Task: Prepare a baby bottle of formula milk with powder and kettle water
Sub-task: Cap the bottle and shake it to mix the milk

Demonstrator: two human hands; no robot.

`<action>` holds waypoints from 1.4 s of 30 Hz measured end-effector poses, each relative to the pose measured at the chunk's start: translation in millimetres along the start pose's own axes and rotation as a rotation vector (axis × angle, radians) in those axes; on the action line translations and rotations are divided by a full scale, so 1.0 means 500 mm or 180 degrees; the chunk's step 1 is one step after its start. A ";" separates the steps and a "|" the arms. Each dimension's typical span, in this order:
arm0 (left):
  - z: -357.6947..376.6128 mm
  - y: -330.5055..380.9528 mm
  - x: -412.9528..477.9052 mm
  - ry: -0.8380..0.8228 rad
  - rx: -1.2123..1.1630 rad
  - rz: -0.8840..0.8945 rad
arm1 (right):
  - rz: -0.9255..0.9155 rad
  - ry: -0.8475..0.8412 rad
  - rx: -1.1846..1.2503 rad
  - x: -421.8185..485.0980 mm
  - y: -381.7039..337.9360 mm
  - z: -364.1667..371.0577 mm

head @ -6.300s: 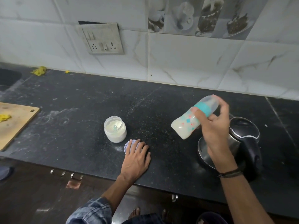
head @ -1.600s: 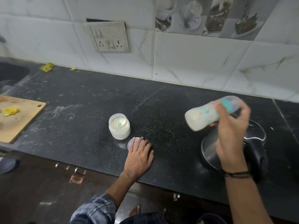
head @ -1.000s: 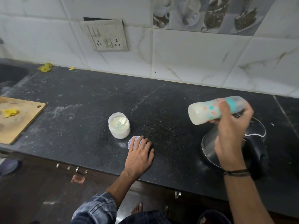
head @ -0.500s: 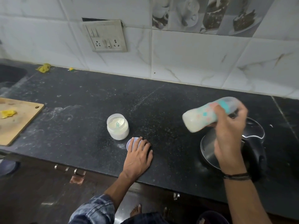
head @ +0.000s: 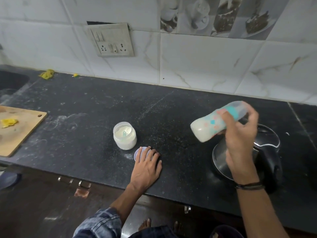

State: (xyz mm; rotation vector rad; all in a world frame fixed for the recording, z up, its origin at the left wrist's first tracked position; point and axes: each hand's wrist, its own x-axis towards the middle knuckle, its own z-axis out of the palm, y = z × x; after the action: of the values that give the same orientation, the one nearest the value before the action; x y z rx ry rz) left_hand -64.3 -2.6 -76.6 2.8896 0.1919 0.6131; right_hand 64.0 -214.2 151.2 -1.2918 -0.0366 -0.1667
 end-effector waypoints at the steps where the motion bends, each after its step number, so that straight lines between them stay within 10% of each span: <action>1: 0.000 0.001 0.000 -0.0020 0.0010 -0.0016 | -0.0027 0.0195 0.0118 0.003 0.000 -0.001; 42: 0.002 0.000 -0.001 0.0035 -0.0012 -0.0001 | 0.0196 0.0196 -0.0078 0.020 -0.001 -0.024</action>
State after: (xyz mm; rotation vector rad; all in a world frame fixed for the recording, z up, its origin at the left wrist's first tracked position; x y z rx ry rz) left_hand -64.3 -2.7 -77.9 2.8829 0.1923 0.6286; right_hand 73.1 -226.9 149.6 -1.3098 0.0581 -0.1543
